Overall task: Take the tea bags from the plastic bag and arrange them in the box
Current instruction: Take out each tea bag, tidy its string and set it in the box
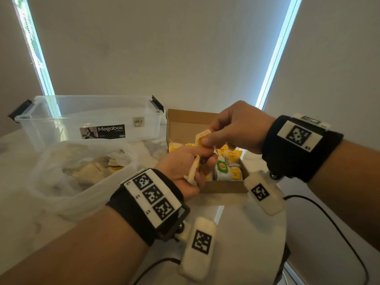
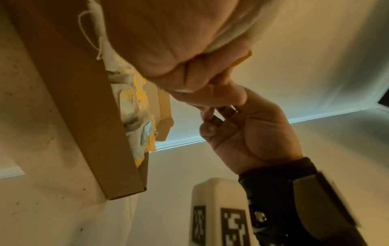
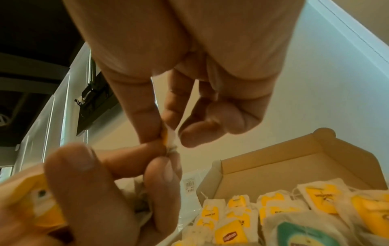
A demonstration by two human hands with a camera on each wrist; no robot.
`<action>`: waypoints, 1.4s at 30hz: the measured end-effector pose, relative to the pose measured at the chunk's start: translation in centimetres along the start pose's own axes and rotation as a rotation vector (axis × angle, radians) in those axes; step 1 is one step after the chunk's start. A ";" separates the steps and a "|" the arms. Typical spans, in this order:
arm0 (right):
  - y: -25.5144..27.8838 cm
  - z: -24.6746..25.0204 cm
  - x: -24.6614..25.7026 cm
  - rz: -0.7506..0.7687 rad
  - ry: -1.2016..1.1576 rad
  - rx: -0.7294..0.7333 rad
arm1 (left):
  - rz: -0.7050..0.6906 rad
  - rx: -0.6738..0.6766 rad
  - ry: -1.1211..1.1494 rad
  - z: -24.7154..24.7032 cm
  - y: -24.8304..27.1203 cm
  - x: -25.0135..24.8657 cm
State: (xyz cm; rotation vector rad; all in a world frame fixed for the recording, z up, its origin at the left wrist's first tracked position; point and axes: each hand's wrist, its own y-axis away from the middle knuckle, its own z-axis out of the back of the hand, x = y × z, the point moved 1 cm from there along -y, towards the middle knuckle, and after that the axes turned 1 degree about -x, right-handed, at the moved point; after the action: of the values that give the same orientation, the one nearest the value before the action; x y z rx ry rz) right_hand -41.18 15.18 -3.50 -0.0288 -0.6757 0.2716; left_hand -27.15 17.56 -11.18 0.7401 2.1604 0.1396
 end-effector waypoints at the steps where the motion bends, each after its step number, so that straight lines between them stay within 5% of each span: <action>1: 0.0 0.2 -0.2 -0.003 -0.013 0.001 | 0.010 -0.004 -0.020 0.0 -0.1 0.1; 6: -0.8 2.6 -2.7 -0.098 0.063 0.011 | 0.116 -0.087 -0.181 1.3 -0.6 0.1; 13: -2.9 2.0 -7.2 -0.310 0.309 0.369 | 0.202 -0.159 -0.388 2.6 -0.6 0.3; 26: -5.6 -0.5 -8.3 -0.265 0.604 0.125 | 0.283 -0.143 -0.287 3.1 -0.7 0.0; 30: -4.0 0.7 -4.7 -0.127 0.455 -0.020 | 0.223 -0.156 -0.102 2.7 -0.8 -0.3; 34: 0.3 -0.9 0.7 0.060 0.018 0.201 | 0.228 -0.083 0.063 2.0 -0.4 -0.6; 37: 1.8 -2.4 2.6 0.291 0.101 0.252 | 0.233 0.040 0.108 1.6 0.5 -0.5; 42: 1.7 -2.9 2.9 0.336 0.166 0.231 | 0.231 0.108 0.161 1.4 1.4 -0.4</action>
State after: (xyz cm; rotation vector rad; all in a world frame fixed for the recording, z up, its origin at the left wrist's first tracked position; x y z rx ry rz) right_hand -37.64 17.72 -4.14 0.0558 -0.4686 0.6621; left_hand -25.29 18.29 -11.34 1.0732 2.2421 0.2098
